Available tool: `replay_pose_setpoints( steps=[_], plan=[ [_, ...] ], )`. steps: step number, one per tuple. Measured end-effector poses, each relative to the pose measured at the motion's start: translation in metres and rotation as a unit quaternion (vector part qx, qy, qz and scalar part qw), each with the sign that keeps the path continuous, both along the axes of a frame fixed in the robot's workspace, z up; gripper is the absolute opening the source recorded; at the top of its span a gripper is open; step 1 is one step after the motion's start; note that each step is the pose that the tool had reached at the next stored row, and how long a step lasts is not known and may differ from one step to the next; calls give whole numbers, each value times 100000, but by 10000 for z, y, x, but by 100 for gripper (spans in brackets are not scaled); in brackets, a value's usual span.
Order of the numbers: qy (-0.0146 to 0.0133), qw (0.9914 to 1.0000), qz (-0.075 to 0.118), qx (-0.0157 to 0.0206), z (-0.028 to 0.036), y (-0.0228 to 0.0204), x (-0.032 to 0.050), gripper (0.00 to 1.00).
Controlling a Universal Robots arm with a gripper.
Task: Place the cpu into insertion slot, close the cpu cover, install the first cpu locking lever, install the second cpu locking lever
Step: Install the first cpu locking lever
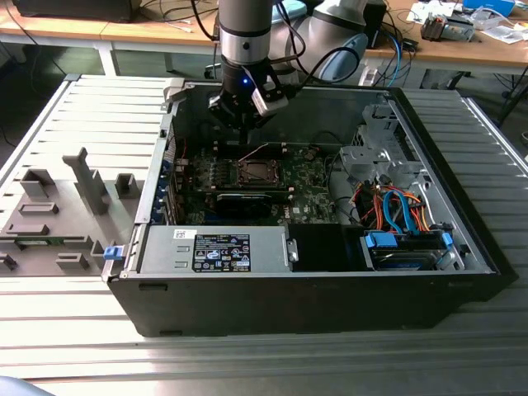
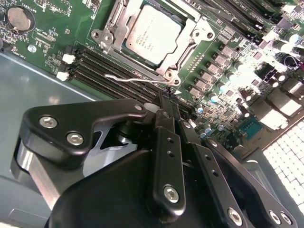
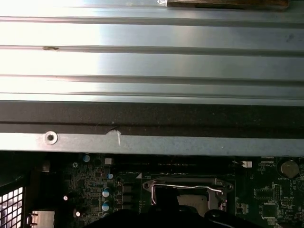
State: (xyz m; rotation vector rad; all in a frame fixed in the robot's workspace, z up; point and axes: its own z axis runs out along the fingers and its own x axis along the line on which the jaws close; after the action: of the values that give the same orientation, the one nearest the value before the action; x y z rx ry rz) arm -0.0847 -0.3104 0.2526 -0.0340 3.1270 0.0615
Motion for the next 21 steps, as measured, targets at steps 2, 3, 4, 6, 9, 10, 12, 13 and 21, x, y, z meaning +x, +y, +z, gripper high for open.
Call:
replay_pose_setpoints(
  steps=[2,3,4,6,9,10,12,13,21],
  plan=[
    [-1,100000,3,63,-7,0,0,11],
    [0,100000,3,66,-8,0,0,11],
    [1,100000,1,64,-9,0,0,11],
    [-2,100000,3,65,-19,0,0,11],
    [-1,100000,1,62,-32,0,0,11],
    [-2,100000,3,65,-35,0,0,11],
    [-3,100000,1,67,-43,0,0,11],
    [0,100000,2,62,-47,0,0,11],
    [-5,100000,158,68,-85,0,-1,11]
  ],
)
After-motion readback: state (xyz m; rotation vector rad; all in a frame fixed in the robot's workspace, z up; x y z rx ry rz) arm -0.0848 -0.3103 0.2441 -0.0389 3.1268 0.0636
